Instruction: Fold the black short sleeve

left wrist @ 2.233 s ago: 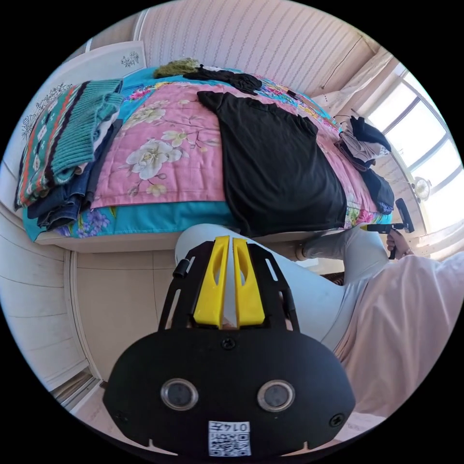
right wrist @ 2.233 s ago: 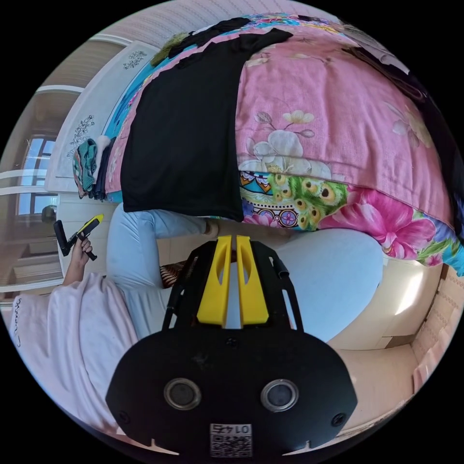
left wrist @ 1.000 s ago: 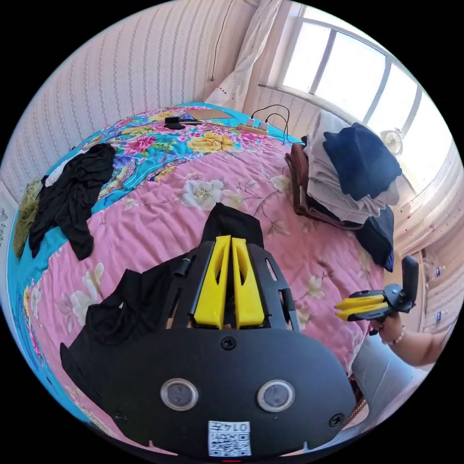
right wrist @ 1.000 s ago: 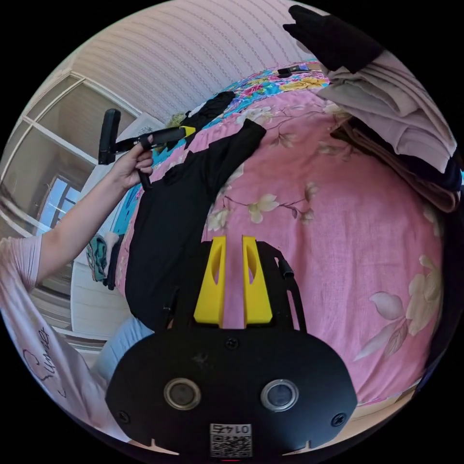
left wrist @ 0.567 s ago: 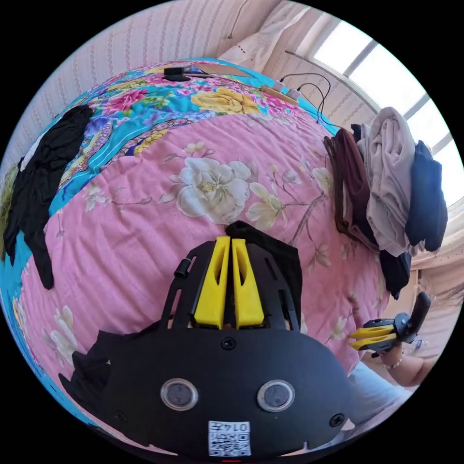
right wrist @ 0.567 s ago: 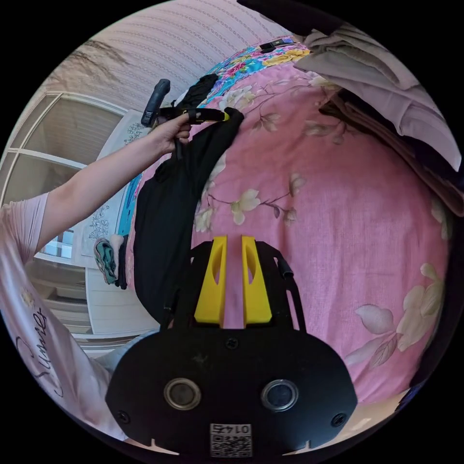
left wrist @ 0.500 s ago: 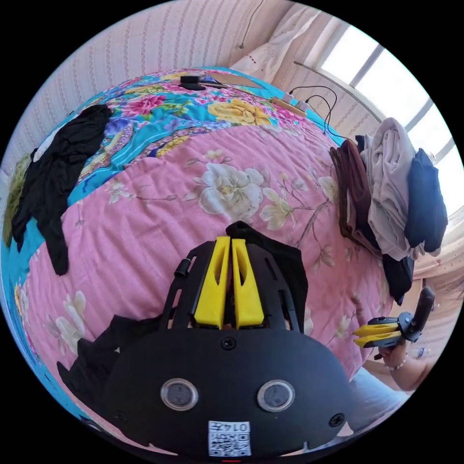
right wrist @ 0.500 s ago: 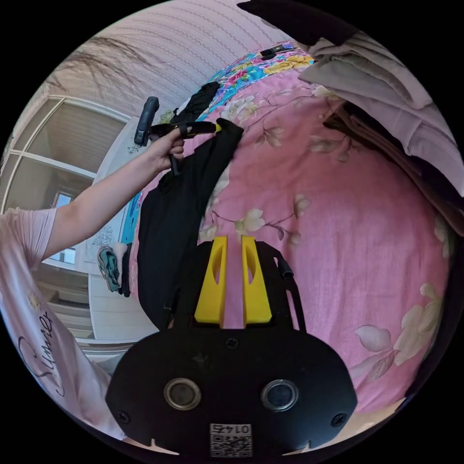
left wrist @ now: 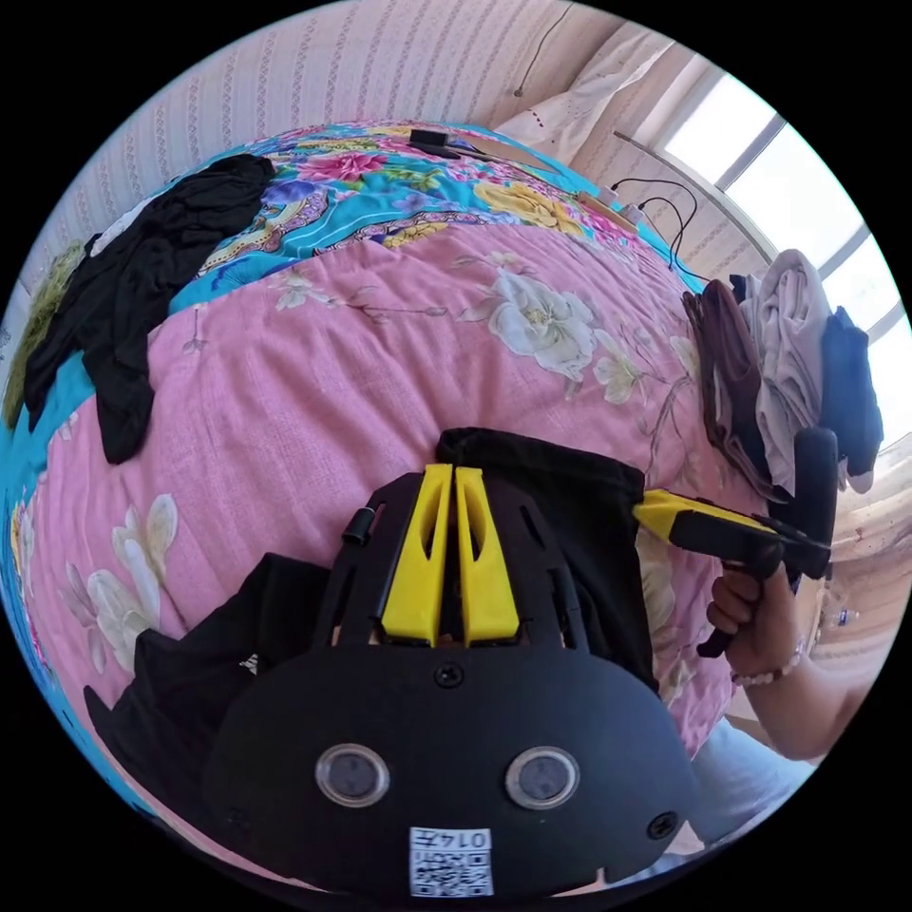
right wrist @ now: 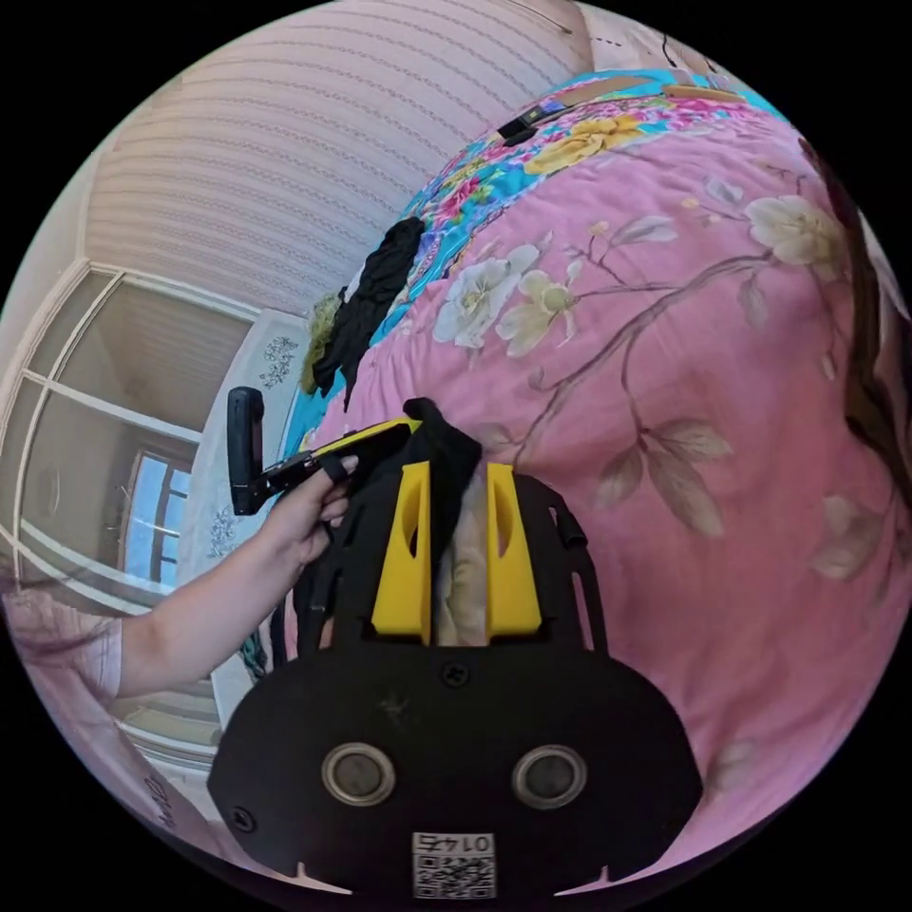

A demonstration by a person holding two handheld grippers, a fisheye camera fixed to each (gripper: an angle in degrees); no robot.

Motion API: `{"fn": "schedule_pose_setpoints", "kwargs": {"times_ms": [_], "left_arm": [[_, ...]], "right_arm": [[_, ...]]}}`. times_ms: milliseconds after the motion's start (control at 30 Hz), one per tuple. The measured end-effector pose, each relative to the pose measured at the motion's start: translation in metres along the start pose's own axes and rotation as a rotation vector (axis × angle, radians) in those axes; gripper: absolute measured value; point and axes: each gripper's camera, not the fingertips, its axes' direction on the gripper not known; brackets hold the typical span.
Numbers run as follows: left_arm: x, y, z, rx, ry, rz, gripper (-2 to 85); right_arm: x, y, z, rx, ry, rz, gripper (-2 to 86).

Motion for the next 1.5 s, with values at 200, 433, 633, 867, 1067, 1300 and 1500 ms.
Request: {"fn": "schedule_pose_setpoints", "kwargs": {"times_ms": [200,433,633,867,1067,1300,1500], "left_arm": [[0.037,-0.019,-0.027,0.085,0.104,0.150,-1.0],[0.128,-0.045,-0.008,0.028,0.189,0.442,-1.0],[0.154,-0.041,0.042,-0.132,0.127,0.501,-0.4],[0.095,-0.022,-0.042,-0.046,0.103,0.484,6.4],[-0.024,0.078,-0.162,0.063,0.017,0.247,7.5],[-0.166,0.291,-0.252,0.083,-0.221,-0.347,5.5],[-0.228,0.398,-0.295,0.184,-0.283,-0.589,3.7]], "right_arm": [[-0.013,0.023,-0.035,0.140,0.044,-0.010,0.9],[-0.006,0.080,-0.106,0.349,0.149,0.145,0.5],[0.010,0.084,-0.097,0.309,0.208,0.287,0.4],[-0.004,0.072,-0.095,0.316,0.193,0.304,-0.1],[-0.042,0.055,-0.080,0.248,0.229,0.232,-0.2],[-0.143,0.017,-0.004,-0.014,0.326,-0.102,-0.2],[-0.269,-0.053,0.141,-0.285,0.105,-0.437,-0.1]]}}
